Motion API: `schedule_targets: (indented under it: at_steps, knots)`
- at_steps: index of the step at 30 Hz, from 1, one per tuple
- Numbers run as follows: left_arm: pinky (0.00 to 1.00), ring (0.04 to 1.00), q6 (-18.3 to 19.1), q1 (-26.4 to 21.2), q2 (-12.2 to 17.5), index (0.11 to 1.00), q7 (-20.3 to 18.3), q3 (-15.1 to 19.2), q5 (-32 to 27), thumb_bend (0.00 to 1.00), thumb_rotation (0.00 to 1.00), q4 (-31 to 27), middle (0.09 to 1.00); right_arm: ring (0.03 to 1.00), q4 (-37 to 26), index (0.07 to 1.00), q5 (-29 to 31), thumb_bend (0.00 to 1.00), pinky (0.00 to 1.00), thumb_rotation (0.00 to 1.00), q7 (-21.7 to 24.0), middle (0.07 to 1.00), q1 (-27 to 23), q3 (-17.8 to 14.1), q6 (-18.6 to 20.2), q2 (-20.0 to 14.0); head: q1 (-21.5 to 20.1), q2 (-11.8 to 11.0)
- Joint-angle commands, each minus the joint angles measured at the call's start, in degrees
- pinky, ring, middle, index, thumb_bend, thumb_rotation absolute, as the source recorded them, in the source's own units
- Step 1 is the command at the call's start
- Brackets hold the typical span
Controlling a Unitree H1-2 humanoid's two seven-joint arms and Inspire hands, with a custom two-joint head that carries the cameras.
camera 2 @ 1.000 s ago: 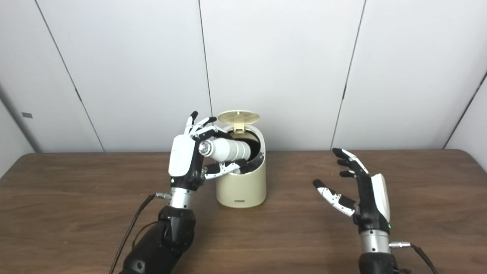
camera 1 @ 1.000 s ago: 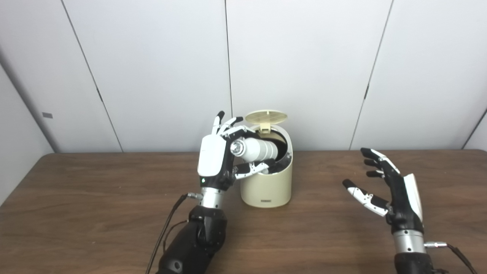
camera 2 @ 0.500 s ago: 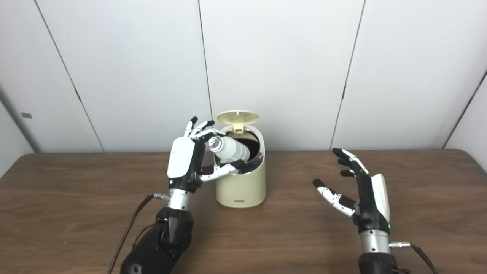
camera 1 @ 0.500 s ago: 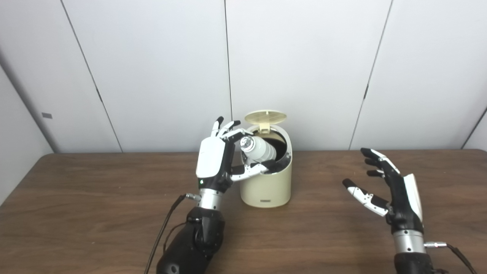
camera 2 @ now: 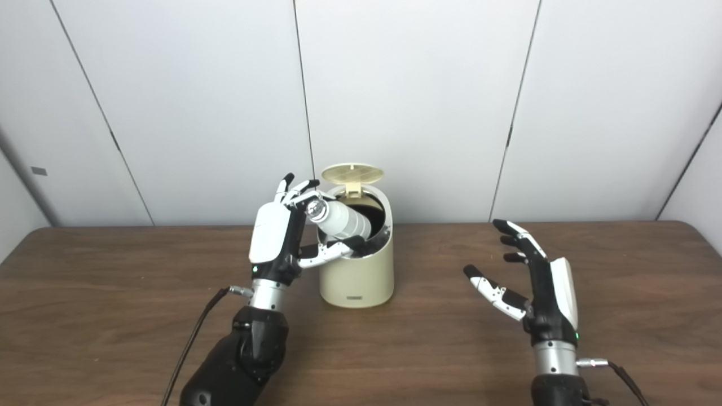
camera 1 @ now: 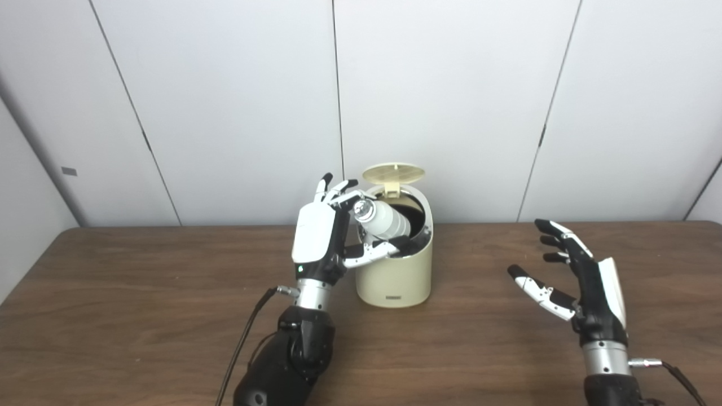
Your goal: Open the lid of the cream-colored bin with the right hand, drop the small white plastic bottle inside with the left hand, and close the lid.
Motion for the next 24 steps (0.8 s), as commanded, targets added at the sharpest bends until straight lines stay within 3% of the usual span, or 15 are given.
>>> schedule_targets:
  at_steps: [1,7,12,17,24]
  knots:
    - [1.00,0.843,0.68,-1.44,0.34,0.563,-0.15,0.28,0.32,1.00,0.96,-1.78,0.547,0.775,-0.99,0.789,0.00,0.38,0.66,0.26,-0.77,0.810,-1.53,-0.28,-1.03,-0.04,0.00,0.01]
    - [1.00,0.856,1.47,-1.15,0.29,0.579,-0.19,0.08,0.89,1.00,1.00,-3.07,0.613,0.784,-1.32,0.788,-0.11,0.38,0.67,0.26,-0.63,0.813,-1.51,-0.27,-0.51,0.05,0.03,-0.09]
    - [1.00,0.861,-0.45,-0.74,0.00,0.641,1.89,0.45,0.56,1.00,0.92,-3.56,0.668,0.788,-0.39,0.786,-0.26,0.38,0.68,0.26,-1.03,0.811,-1.66,-0.25,-1.50,-0.14,0.00,-0.08]
    - [1.00,0.858,-4.14,-0.31,-0.02,0.659,6.81,0.60,1.32,1.00,0.85,-3.45,0.662,0.789,-0.31,0.789,-0.23,0.38,0.68,0.28,-0.93,0.813,-1.68,-0.25,-1.30,-0.17,0.01,-0.14]
    - [1.00,0.897,-6.26,0.48,-0.34,0.724,9.85,0.97,1.50,1.00,0.83,-4.26,0.728,0.789,0.11,0.790,-0.28,0.38,0.68,0.28,-1.01,0.813,-1.89,-0.21,-1.68,-0.36,0.12,-0.29]
